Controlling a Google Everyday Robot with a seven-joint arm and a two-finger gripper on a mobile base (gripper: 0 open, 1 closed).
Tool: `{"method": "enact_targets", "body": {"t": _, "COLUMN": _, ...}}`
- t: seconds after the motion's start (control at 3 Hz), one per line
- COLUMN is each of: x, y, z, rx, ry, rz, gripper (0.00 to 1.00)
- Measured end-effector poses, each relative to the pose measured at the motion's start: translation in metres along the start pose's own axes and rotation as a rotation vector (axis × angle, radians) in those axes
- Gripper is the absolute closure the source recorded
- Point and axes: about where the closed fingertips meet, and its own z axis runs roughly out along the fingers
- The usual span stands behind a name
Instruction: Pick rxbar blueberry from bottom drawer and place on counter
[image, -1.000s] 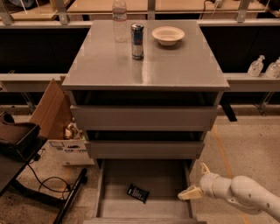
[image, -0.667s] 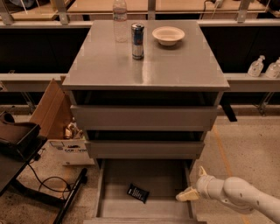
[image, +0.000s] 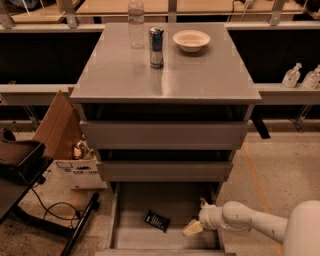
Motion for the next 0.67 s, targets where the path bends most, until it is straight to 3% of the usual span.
{"method": "enact_targets", "body": {"t": 0.33, "x": -0.004, "y": 0.016, "z": 0.076, "rx": -0.075, "ry": 0.026, "rz": -0.071, "gripper": 0.00}}
{"method": "enact_targets", "body": {"t": 0.67, "x": -0.011, "y": 0.026, "z": 0.117, "rx": -0.102, "ry": 0.061, "rz": -0.140, "gripper": 0.00}}
